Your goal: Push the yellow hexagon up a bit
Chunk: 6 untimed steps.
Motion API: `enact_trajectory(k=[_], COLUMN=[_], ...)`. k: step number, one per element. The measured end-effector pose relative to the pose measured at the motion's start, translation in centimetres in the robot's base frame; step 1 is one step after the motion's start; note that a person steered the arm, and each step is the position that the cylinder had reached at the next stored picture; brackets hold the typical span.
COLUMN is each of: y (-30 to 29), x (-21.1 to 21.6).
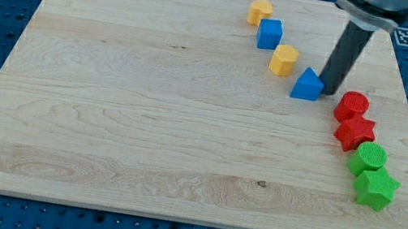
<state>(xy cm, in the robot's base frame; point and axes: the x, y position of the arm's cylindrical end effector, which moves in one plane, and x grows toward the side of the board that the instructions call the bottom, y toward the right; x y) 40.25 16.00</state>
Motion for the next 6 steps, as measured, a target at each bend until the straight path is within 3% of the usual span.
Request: enact_trajectory(k=[6], y=[-2.3], x=[-3.1])
